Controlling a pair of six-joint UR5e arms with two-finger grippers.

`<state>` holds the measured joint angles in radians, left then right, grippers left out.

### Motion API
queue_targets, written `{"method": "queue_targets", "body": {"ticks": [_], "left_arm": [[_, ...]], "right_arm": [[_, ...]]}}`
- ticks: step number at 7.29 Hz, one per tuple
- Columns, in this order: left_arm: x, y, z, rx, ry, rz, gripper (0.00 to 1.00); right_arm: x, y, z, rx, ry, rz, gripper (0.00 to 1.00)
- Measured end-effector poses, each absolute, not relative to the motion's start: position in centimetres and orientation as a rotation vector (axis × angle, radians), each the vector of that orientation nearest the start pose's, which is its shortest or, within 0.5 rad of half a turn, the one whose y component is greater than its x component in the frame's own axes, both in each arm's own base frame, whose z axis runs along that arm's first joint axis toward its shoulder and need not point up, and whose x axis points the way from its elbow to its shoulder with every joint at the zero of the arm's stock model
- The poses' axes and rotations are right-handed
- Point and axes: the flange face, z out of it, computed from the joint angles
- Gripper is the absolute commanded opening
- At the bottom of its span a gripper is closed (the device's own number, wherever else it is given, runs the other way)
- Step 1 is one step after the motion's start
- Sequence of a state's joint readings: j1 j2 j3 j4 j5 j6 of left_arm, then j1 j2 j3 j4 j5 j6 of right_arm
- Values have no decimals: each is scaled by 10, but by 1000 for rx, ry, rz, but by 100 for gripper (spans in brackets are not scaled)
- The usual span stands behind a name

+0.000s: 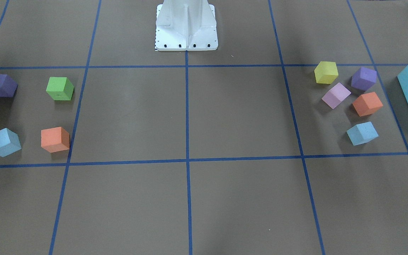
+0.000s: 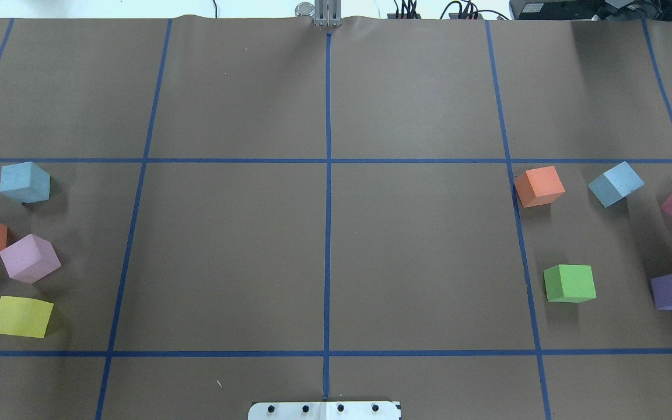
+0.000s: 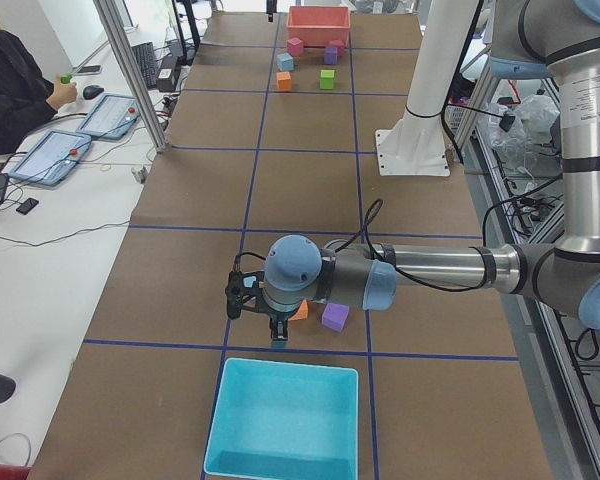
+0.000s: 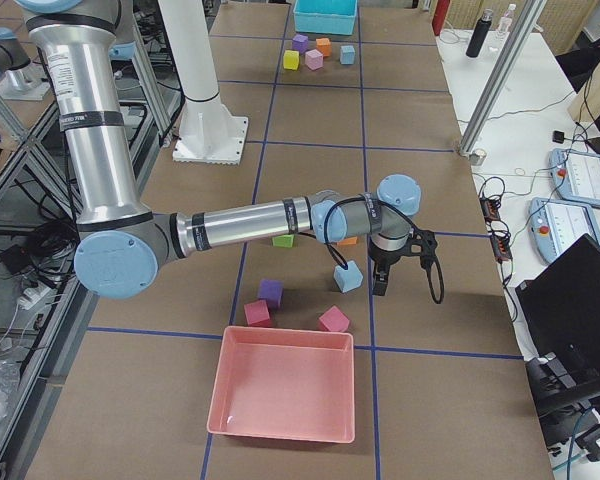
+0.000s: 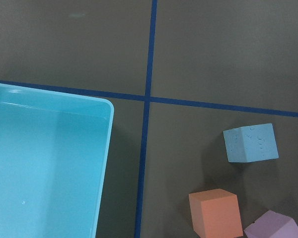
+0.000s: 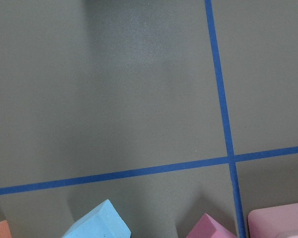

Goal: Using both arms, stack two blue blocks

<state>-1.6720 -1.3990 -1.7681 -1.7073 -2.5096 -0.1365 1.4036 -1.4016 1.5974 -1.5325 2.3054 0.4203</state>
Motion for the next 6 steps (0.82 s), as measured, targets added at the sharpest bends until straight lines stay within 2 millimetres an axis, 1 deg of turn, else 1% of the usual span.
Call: {"method": "queue_targets", "body": {"ticks": [2,3,4,5,6], "left_arm": [[-96,-420,613,134,940,-143,98],[-96,-420,612,136,940,-143,98],[-96,-418,610,138,940,-143,98],[-95,-414,606,141,940,-147,98],[-95,-407,601,149,942,-154,98]], "right_arm": [[-31,-574,551,9,-768,149,100],[-37,-576,545,38,-776,127,100],[-50,-577,542,78,-791,88,100],[-69,-577,543,92,-806,49,100],[-96,-574,544,83,-819,-1,100]]}}
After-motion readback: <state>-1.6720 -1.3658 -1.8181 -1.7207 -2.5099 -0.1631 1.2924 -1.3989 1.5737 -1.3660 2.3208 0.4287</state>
